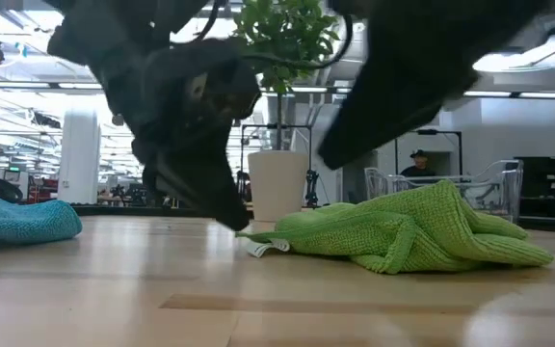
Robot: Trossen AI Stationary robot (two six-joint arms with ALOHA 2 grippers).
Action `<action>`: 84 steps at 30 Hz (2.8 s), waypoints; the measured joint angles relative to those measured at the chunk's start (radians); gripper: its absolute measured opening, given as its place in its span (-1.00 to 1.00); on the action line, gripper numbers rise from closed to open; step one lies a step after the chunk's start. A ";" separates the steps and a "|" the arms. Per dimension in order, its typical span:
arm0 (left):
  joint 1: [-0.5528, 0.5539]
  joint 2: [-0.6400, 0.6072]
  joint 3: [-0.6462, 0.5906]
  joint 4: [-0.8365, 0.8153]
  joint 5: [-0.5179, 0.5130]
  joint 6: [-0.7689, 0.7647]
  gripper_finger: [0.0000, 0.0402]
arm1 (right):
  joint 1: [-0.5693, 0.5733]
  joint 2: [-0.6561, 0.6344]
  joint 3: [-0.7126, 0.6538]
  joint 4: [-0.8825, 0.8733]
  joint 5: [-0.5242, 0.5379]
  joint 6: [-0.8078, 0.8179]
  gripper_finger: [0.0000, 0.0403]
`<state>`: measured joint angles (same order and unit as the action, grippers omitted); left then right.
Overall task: Fold microfiber towels
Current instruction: Fold the green microfiber towel
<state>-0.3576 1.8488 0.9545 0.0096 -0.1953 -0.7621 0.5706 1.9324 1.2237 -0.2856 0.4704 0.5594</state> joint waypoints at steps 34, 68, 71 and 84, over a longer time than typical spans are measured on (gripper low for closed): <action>0.035 -0.112 -0.101 0.292 0.014 0.102 -1.00 | 0.089 -0.052 -0.030 -0.022 0.269 0.294 -0.25; 0.099 0.084 -0.100 0.489 0.102 0.177 -1.00 | 0.240 0.087 -0.034 -0.001 0.443 0.608 -0.48; 0.100 0.083 -0.100 0.483 0.103 0.171 -1.00 | 0.240 0.147 -0.034 0.024 0.418 0.675 -0.51; 0.128 0.065 -0.099 0.655 0.109 0.129 -1.00 | 0.248 0.098 -0.035 0.007 0.470 0.711 -0.52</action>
<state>-0.2295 1.9142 0.8558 0.6649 -0.0865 -0.6334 0.8183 2.0305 1.1885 -0.2787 0.9405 1.2699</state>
